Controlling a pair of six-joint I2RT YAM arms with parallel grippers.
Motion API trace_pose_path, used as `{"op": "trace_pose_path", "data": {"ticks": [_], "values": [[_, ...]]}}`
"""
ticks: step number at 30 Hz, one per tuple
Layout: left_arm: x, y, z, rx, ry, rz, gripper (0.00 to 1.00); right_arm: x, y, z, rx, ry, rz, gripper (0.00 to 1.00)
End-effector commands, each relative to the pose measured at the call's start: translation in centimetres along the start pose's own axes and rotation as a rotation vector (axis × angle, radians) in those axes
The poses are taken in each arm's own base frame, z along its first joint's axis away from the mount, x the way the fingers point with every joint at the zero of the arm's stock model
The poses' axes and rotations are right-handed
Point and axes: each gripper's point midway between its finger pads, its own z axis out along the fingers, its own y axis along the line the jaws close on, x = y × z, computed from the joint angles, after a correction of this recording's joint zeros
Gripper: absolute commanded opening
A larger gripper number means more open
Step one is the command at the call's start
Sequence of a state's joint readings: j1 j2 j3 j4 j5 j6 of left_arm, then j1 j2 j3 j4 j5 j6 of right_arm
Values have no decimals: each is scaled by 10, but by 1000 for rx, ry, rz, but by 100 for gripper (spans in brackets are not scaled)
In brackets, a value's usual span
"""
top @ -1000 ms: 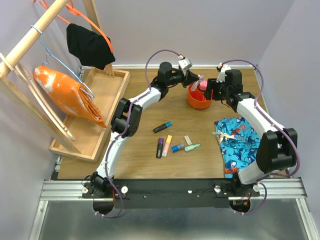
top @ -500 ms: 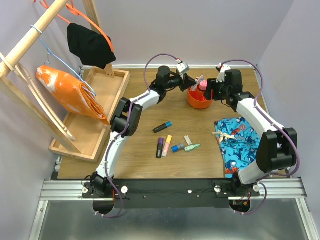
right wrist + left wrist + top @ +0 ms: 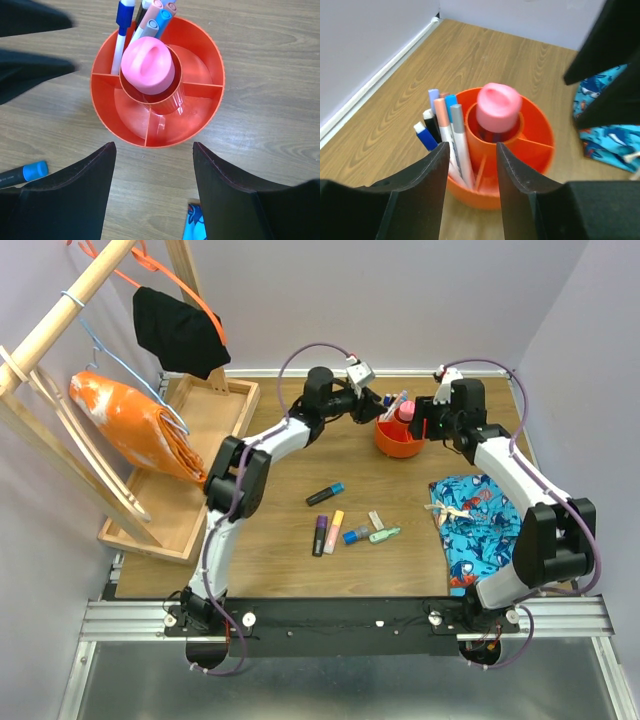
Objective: Sort the stationery into containers
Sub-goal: Place the pen in the storage box, then pick up the pen from the center of the board.
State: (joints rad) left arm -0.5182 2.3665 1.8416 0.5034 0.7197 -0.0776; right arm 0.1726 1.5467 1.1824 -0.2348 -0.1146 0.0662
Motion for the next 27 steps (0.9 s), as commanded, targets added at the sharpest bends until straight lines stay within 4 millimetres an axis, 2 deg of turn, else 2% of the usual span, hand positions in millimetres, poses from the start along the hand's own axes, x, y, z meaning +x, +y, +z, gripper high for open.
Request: {"op": "trace_pose_path", "data": {"ticks": [1,5,7,8,9,11,12,15,20,23,25,27], "values": [[-77,-34,-52,-44,8,124,52,-12,4,-18,-23,-59,-41,71],[-57,-64,-99,-77,153,83,54,4,9,-23,-73,-38,-116,71],[-22,-80,-125,-89,288,22,54,13,16,-26,-124,-17,-158,71],[-28,-83,-138,-107,308,76,54,13,17,-28,-132,-16,-166,72],[-4,-94,-154,-102,412,27,54,18,19,-30,-143,2,-170,72],[15,-100,-176,-125,524,23,53,19,26,-36,-185,6,-182,72],[34,-107,-192,-124,619,-7,52,22,28,-38,-199,17,-184,72],[63,-119,-218,-177,780,-99,50,27,37,-45,-248,13,-181,71],[96,-135,-239,-239,911,-229,50,46,54,-51,-351,22,-163,71],[106,-135,-236,-228,943,-170,51,45,55,-50,-352,19,-155,71],[103,-130,-227,-219,942,-97,52,42,54,-49,-346,14,-161,71],[110,-125,-221,-208,973,-72,52,38,53,-48,-338,10,-166,71]]}}
